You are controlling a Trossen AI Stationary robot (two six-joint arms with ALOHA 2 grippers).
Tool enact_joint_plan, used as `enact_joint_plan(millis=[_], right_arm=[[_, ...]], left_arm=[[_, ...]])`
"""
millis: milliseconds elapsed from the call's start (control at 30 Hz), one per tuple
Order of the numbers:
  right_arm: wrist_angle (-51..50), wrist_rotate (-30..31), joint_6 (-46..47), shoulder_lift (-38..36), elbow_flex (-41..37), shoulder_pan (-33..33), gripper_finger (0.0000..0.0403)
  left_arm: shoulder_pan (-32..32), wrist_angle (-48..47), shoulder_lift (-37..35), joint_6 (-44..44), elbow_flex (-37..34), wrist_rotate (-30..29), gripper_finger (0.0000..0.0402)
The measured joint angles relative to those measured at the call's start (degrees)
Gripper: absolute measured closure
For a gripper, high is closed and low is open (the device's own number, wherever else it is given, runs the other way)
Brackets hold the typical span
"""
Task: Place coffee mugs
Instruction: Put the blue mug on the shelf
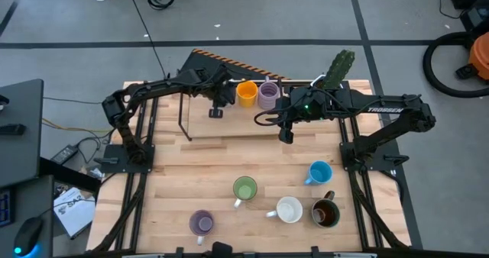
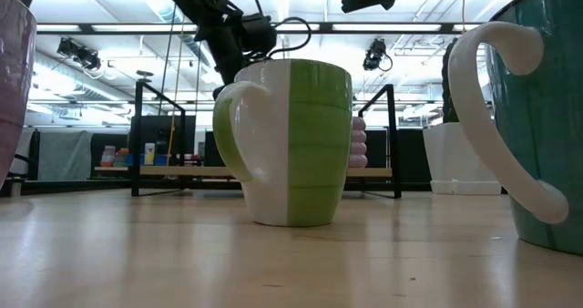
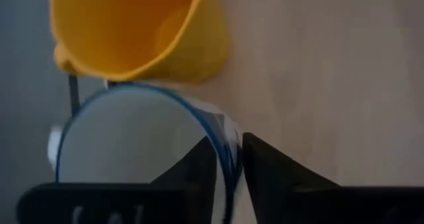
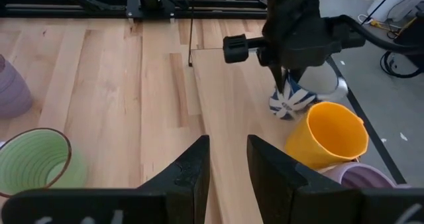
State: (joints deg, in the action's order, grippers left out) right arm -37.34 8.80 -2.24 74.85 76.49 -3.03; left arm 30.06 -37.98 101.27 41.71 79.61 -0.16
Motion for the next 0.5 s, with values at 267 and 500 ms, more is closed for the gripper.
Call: enact_joint_plan(millis=[267, 500], right_arm=[[0.0, 0.0, 0.1, 0.0, 0.0, 0.0, 0.0296], [0.0, 0.0, 0.1, 0.0, 0.0, 0.0, 0.0296]], left_arm=[[0.0, 0.9, 0.1, -0.4, 0.0, 2.1, 0.0349], [-0.1, 1.5, 0.1, -2.3, 0.0, 0.5, 0.0332]])
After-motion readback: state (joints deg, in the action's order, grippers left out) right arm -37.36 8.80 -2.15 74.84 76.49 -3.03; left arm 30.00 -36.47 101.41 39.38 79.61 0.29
